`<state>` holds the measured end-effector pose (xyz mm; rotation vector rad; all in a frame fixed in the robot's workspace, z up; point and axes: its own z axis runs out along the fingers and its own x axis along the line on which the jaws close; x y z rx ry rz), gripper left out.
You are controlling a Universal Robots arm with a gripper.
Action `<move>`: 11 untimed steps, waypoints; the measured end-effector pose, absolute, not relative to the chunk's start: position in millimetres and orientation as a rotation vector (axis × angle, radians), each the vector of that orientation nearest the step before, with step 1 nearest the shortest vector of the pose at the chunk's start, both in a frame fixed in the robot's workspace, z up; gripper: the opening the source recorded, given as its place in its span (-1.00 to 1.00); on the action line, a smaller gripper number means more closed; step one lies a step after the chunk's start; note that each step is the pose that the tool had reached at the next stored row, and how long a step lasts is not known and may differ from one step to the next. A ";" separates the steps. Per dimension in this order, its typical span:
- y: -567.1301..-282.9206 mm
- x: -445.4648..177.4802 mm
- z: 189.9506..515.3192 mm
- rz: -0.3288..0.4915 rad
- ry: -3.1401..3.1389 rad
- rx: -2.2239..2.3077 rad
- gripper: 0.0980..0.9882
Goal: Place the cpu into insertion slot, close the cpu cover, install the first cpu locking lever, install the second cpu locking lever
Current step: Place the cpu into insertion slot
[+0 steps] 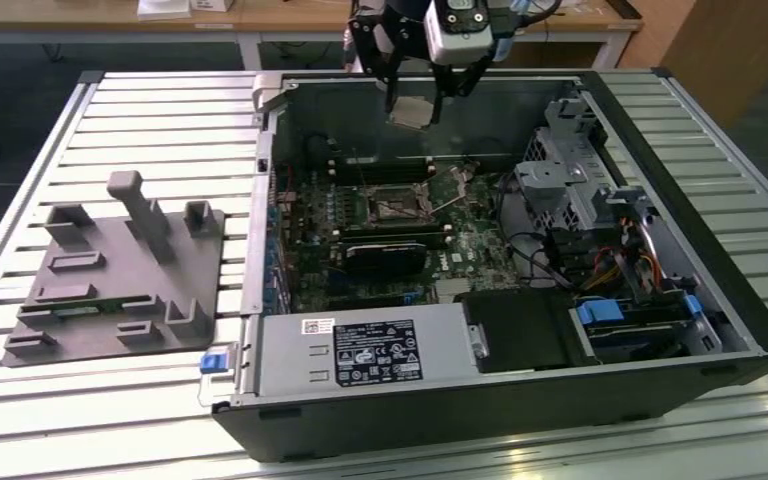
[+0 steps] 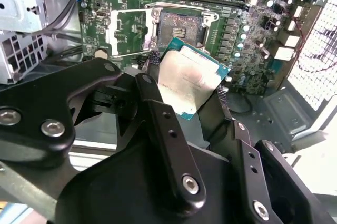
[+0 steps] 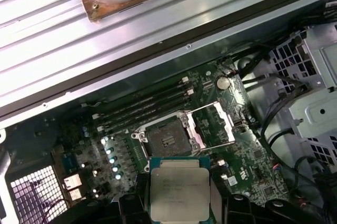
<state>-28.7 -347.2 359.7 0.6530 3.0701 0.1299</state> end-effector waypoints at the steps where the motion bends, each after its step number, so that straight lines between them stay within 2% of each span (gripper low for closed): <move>1: -347.2 -28.7 359.7 0.130 3.067 0.664 0.00; 11: -347.1 -28.7 358.8 0.126 3.009 0.869 0.00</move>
